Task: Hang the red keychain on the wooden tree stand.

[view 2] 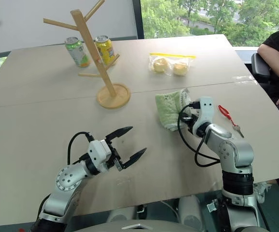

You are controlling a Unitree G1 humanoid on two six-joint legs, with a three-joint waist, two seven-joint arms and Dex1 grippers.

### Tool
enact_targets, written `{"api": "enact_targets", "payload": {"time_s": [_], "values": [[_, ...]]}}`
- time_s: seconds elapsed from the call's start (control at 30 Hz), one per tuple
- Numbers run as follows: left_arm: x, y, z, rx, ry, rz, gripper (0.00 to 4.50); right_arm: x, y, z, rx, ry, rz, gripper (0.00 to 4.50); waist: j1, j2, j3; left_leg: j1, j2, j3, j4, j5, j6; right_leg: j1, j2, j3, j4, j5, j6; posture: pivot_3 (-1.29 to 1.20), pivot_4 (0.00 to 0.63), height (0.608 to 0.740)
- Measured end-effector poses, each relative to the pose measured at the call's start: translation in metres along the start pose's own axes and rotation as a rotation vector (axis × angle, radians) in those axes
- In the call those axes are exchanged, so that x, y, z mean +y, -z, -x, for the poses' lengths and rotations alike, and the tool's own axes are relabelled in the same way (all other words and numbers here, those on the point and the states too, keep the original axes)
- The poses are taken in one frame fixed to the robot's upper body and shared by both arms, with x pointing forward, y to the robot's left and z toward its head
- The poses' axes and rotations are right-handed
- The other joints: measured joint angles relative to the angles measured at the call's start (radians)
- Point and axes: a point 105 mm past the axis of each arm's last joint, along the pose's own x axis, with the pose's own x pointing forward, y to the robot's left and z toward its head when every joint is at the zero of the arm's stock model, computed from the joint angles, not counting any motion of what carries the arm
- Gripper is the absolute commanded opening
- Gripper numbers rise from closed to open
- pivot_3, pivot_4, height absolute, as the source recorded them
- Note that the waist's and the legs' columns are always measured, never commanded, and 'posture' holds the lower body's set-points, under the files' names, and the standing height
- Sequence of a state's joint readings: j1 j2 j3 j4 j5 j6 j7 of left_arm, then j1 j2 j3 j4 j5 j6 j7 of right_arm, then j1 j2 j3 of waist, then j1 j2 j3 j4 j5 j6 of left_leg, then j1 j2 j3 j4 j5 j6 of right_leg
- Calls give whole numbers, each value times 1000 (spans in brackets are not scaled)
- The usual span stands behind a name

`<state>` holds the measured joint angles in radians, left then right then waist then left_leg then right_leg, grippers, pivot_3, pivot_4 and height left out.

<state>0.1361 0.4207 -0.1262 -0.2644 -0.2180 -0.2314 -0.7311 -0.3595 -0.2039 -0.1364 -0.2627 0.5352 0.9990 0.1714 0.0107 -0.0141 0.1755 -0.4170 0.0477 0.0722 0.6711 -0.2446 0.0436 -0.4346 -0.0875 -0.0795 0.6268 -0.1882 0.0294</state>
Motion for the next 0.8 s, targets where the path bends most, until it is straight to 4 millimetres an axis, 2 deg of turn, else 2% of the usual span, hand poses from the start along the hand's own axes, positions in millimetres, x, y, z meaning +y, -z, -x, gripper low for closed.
{"api": "enact_targets", "payload": {"time_s": [0.1,0.2,0.23,0.27,0.33,0.4,0.43,0.5,0.63,0.8], "values": [[1,0,0,-2,-8,-1,4500,-2,-20,2,-117,-4,-26,59,0,1,0,0,0,0,0,0,0,0,0,0,0,0,0,0,150,740],[2,-1,-1,-3,-11,-2,4500,-19,-65,13,-330,50,-60,59,2,3,2,-1,-1,0,0,0,0,-1,0,0,0,0,0,0,150,740],[2,-1,-1,-4,-15,-1,4500,-34,-90,24,-438,102,-69,59,3,3,2,-1,-1,0,0,0,0,-1,0,0,0,0,0,0,150,740],[2,-1,-1,-5,-15,-1,4500,-39,-96,28,-465,120,-70,59,3,3,2,-1,-1,0,0,0,0,-1,0,0,0,0,0,0,150,740],[1,-1,-2,-8,-17,1,4500,-62,-114,40,-539,201,-87,59,2,3,2,-1,-2,1,-1,0,0,-1,0,0,-1,0,0,0,150,740],[1,-2,-3,-13,-16,2,4500,-94,-122,50,-571,307,-132,59,1,3,2,-1,-2,3,-1,0,0,-1,0,0,-1,0,0,0,150,740],[1,-2,-4,-16,-14,2,4500,-106,-123,54,-576,345,-153,59,1,3,2,-1,-2,3,-1,0,0,-1,0,0,-1,0,0,0,150,740],[-1,-3,-7,-24,-7,2,4500,-141,-122,64,-571,462,-231,59,1,3,2,-1,-2,5,-1,0,0,-1,0,0,-1,0,0,0,150,740],[-2,-6,-11,-33,8,-6,4500,-180,-106,73,-547,583,-397,59,-5,4,2,-1,-2,6,-2,0,0,-1,1,1,-1,0,0,0,150,740],[0,-6,-12,-32,8,-7,4500,-201,-81,73,-500,624,-535,59,-17,4,2,-1,-2,7,-2,0,0,-1,1,2,-1,2,4,0,150,740]]}}
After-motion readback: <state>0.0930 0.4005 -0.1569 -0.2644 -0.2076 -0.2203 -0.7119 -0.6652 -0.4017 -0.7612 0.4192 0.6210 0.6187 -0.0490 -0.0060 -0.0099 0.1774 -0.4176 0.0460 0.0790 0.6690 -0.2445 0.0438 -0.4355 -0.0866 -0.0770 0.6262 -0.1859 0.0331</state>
